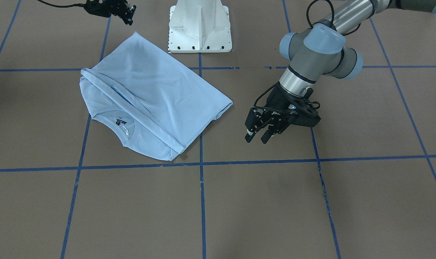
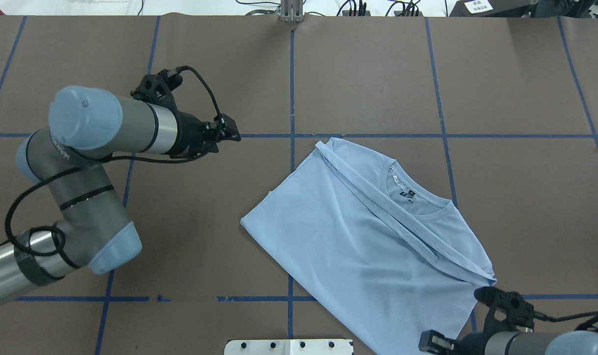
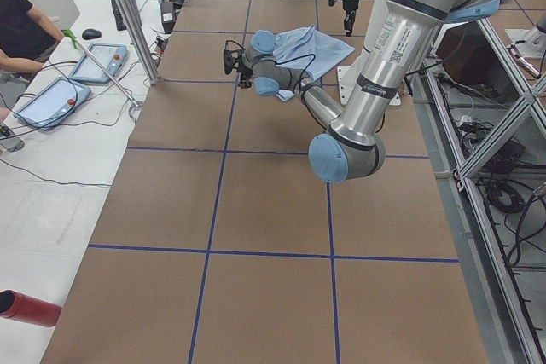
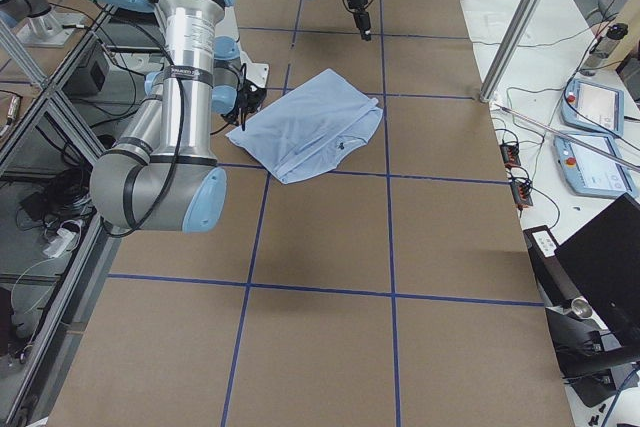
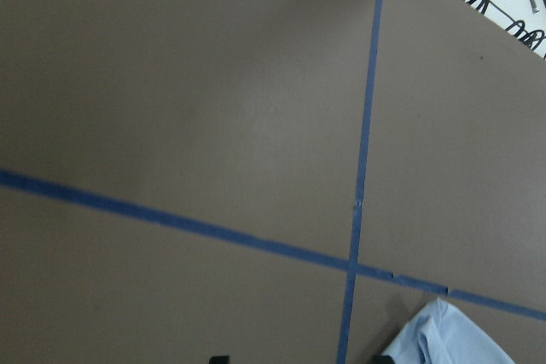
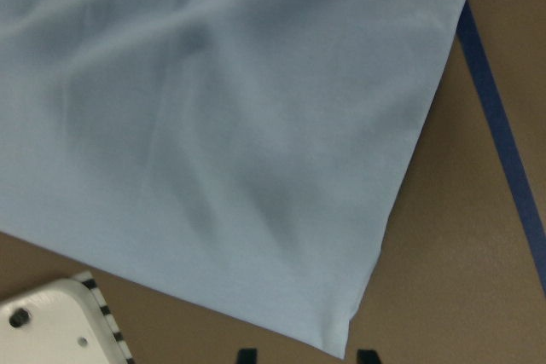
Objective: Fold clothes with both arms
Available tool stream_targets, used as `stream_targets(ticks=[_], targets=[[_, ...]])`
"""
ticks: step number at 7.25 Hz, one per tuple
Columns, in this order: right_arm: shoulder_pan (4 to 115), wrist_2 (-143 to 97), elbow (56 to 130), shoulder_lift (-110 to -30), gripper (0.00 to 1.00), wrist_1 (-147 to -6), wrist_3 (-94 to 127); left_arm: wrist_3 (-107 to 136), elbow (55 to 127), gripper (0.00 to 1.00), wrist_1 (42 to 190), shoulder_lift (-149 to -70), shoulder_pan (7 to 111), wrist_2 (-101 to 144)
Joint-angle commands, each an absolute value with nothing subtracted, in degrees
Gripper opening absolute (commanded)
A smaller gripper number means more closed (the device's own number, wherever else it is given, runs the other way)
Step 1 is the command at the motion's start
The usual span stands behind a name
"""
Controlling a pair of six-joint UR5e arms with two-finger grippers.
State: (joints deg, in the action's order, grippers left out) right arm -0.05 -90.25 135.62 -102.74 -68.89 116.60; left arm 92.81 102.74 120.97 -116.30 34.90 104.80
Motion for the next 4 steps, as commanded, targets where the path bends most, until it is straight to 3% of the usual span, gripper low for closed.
stream_targets(ticks=[1,4], targets=[[13.7,-91.3,135.4,-99.3,1.00,-68.8,115.9,96.9,107.7,0.64,110.0,-115.8,24.2,95.3],[25.9,-98.1,129.4,-94.2,1.00,-68.9,108.4,99.2,100.8,0.60,110.0,-117.9,20.0,93.6]])
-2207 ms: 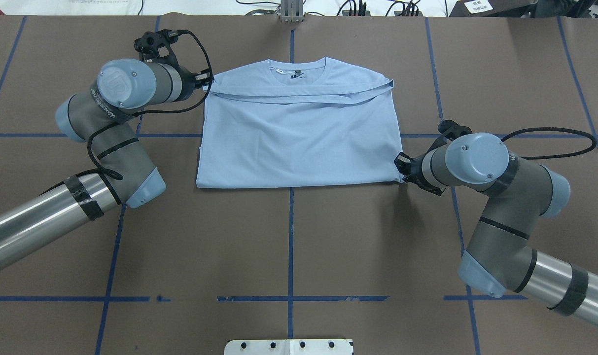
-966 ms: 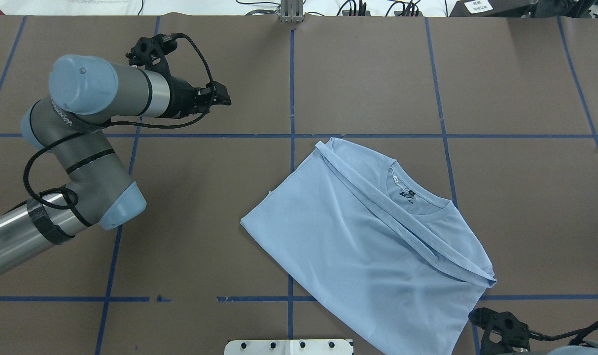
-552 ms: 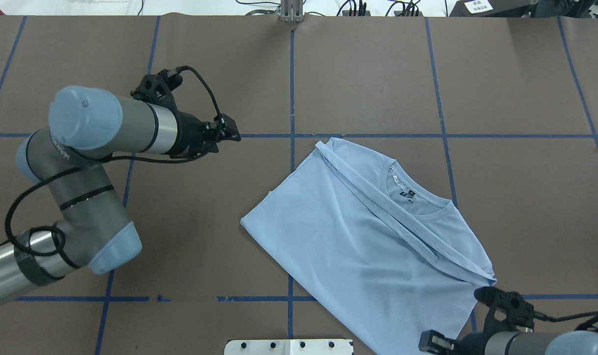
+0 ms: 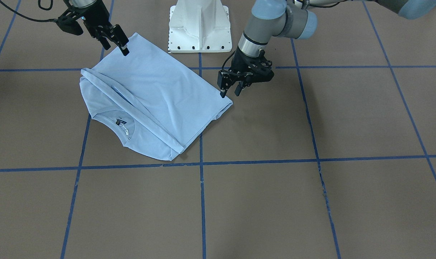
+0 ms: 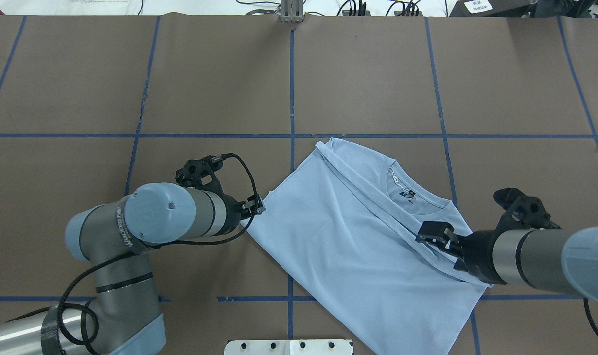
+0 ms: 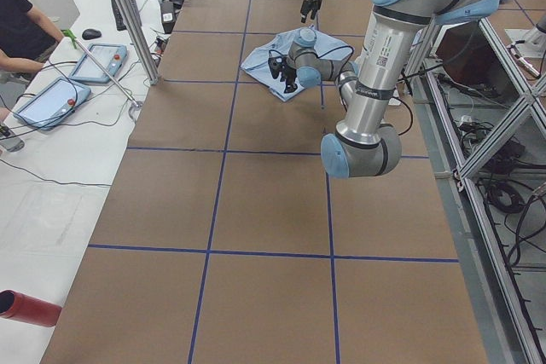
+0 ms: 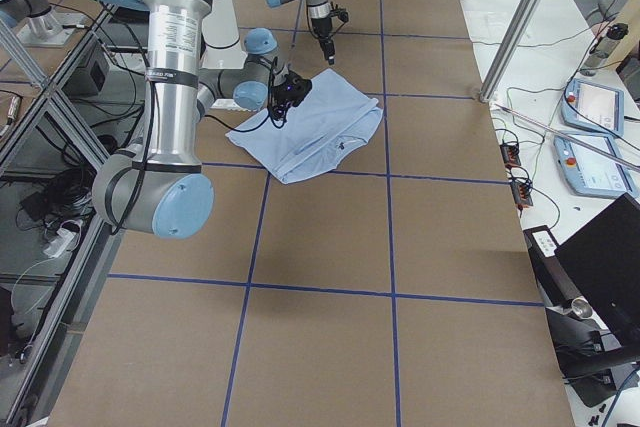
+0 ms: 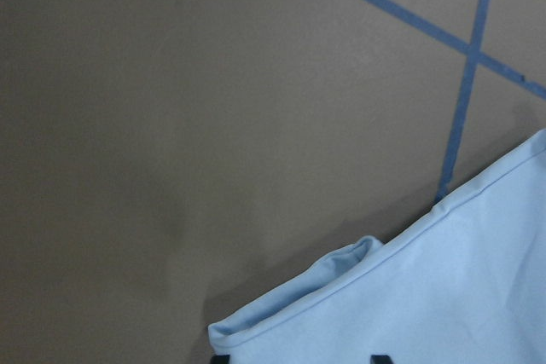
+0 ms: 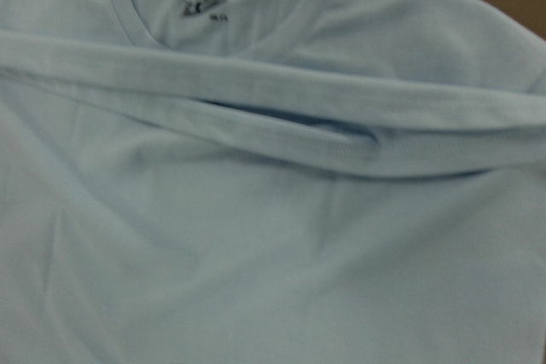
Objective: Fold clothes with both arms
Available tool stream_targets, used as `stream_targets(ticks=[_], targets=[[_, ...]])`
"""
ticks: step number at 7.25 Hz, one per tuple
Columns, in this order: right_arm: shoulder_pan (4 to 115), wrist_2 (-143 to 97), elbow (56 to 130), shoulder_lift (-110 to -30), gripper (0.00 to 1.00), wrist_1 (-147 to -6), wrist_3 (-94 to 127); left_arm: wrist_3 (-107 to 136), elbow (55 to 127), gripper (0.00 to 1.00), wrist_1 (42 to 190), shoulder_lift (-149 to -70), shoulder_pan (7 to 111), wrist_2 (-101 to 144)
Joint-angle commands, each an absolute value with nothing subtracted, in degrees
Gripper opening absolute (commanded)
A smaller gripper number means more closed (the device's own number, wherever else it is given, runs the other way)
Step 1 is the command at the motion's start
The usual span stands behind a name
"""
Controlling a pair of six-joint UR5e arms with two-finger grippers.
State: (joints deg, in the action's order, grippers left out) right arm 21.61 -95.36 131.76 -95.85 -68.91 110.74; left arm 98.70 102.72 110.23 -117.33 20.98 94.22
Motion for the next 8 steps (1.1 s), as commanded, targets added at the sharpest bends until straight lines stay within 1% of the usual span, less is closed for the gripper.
stream_targets(ticks=[1,2,4,5,6,7,8], targets=[[26.2,-98.0,128.4,-93.2,1.00,-68.9,107.8,99.1,99.2,0.57,110.0,-118.1,20.0,93.6],[26.1,-98.0,128.3,-92.8,1.00,-68.9,107.8,99.1,98.8,0.49,110.0,-118.1,20.0,93.6],[26.2,-98.0,128.1,-92.6,1.00,-68.9,107.8,99.1,98.5,0.27,110.0,-118.1,20.0,93.5],[26.2,-98.0,128.1,-92.6,1.00,-69.0,107.8,99.1,98.4,0.00,110.0,-118.0,20.1,93.5],[26.1,-98.0,128.1,-92.6,1.00,-69.0,107.8,98.5,98.4,0.00,109.9,-118.0,20.5,93.4],[26.2,-98.0,128.1,-92.6,1.00,-69.0,107.8,97.2,98.5,0.00,109.9,-117.9,23.2,93.5],[26.2,-98.0,127.9,-92.5,1.00,-69.0,107.8,87.5,97.0,0.00,110.1,-117.9,25.9,93.3]])
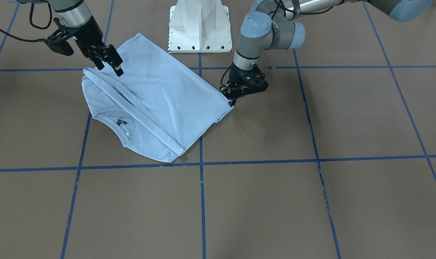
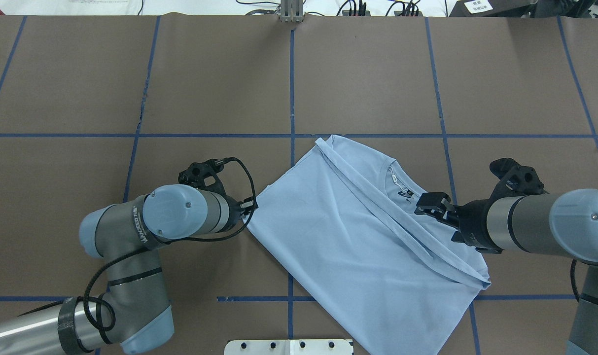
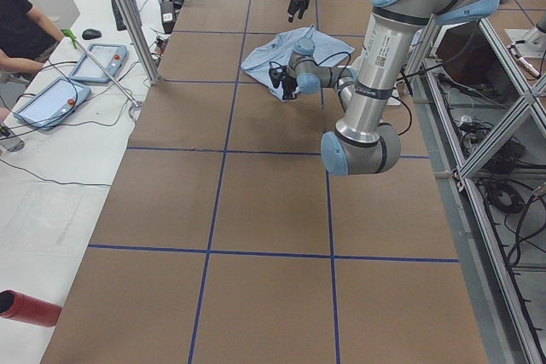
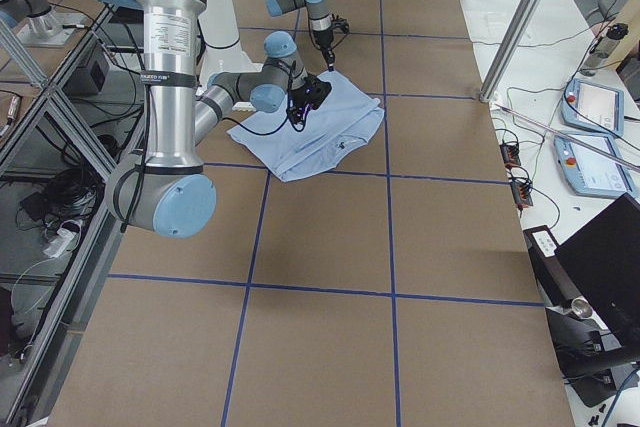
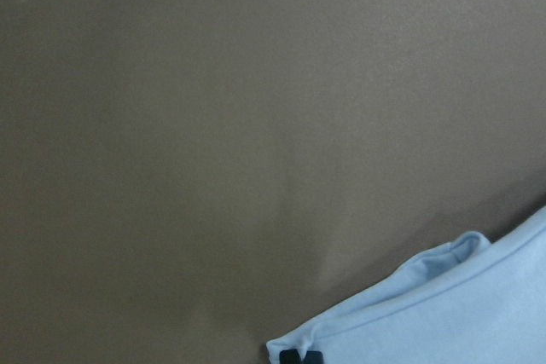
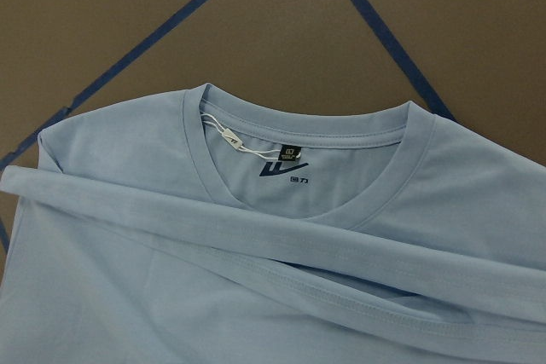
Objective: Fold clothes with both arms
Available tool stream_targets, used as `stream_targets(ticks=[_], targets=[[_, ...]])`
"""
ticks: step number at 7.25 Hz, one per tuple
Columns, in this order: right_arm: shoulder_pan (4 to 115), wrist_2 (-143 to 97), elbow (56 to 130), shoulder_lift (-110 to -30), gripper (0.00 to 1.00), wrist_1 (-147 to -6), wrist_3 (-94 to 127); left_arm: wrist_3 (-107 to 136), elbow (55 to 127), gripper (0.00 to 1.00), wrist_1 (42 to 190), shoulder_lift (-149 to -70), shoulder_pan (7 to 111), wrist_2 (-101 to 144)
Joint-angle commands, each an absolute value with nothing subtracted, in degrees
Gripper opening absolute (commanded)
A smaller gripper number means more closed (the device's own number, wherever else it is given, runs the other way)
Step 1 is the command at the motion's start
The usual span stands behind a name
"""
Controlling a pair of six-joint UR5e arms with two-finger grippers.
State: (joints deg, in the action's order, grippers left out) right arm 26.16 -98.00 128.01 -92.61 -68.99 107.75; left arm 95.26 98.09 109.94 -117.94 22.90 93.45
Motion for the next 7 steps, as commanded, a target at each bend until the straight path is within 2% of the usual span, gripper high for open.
stream_targets(ticks=[1,2,3,5,6,7], targets=[[26.1,-98.0,127.8,-92.1,1.00,-68.9,107.8,85.5,95.0,0.00,111.1,-118.7,30.1,93.3],[26.1,-98.0,127.7,-91.6,1.00,-69.0,107.8,85.6,90.7,0.00,111.1,-123.8,33.7,93.4],[26.1,-97.9,127.6,-91.2,1.00,-69.0,107.8,85.7,82.3,0.00,113.9,-130.5,37.3,93.4],[25.9,-97.7,127.6,-90.8,1.00,-69.0,108.0,85.5,58.3,0.00,127.4,-142.9,41.9,93.4],[25.9,-97.7,126.9,-89.0,1.00,-69.0,108.0,85.4,52.2,0.00,134.3,-144.0,42.7,93.3],[26.0,-97.8,125.3,-86.9,1.00,-68.9,108.0,85.6,50.6,0.00,134.8,-145.3,42.9,93.3]])
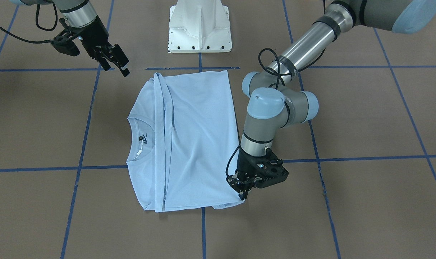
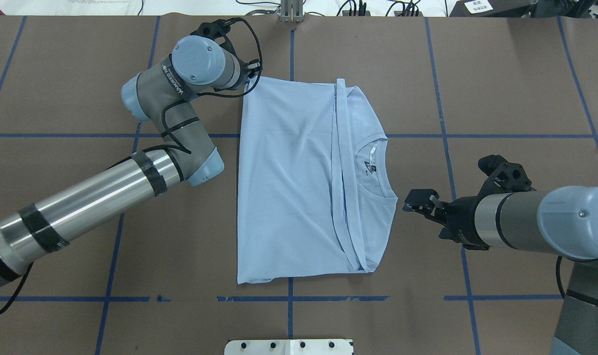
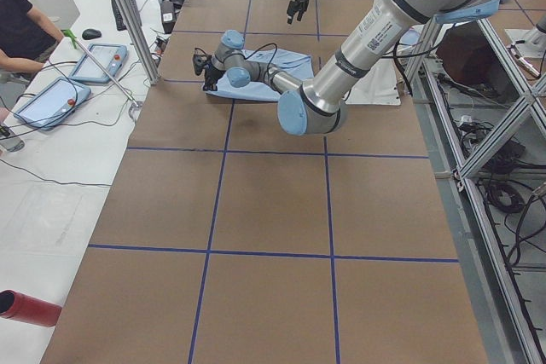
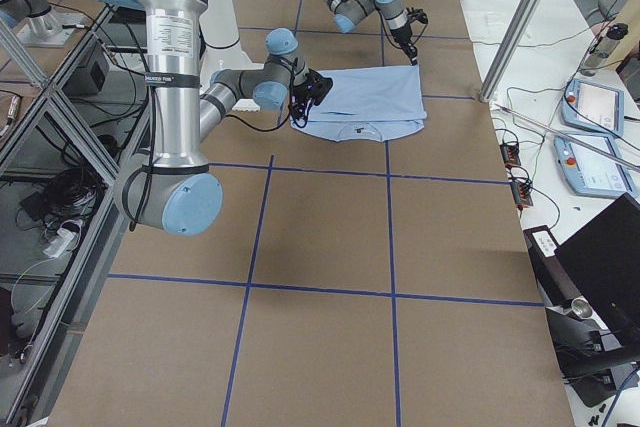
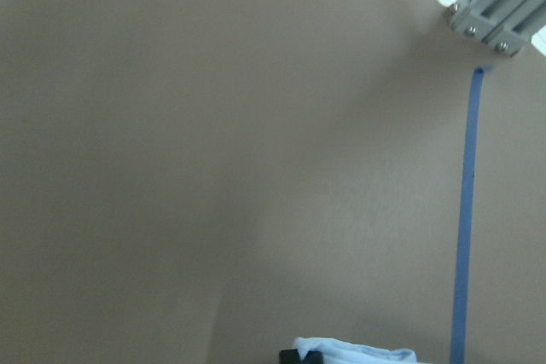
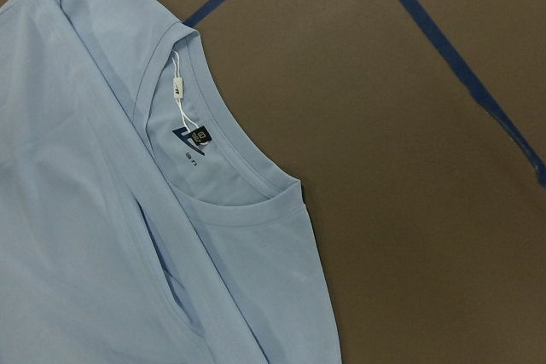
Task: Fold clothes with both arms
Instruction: 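Move the right gripper over the shirt middle while the left gripper holds the far edge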
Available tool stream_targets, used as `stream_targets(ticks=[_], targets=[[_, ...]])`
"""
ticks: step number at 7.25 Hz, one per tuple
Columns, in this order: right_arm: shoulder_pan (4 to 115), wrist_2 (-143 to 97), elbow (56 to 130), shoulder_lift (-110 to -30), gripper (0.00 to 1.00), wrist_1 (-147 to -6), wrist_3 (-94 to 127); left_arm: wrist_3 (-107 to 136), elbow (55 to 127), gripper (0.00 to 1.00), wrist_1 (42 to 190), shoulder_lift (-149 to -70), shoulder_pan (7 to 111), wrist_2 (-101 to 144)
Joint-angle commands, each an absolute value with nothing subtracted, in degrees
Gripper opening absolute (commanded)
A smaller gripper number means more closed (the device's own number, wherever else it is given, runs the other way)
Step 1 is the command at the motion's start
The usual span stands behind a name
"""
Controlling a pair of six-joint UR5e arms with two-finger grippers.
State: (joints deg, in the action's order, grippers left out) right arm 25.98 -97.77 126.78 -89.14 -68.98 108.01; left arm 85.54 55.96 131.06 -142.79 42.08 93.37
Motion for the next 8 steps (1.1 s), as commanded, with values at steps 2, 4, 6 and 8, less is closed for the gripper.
stream_targets(ticks=[2,4,6,8], targets=[[25.8,-97.1,122.0,-83.3,1.00,-68.8,108.1,89.3,50.3,0.13,134.6,-146.2,42.5,93.5],[25.5,-97.5,121.0,-79.7,1.00,-69.0,107.9,89.0,53.7,0.56,132.8,-145.7,42.9,95.6],[24.2,-97.1,115.2,-72.9,1.00,-69.1,107.7,88.9,73.5,0.57,125.6,-135.8,43.0,102.8],[23.6,-97.6,110.5,-69.1,1.00,-72.9,97.2,88.7,86.9,0.57,120.7,-127.8,43.0,102.9]])
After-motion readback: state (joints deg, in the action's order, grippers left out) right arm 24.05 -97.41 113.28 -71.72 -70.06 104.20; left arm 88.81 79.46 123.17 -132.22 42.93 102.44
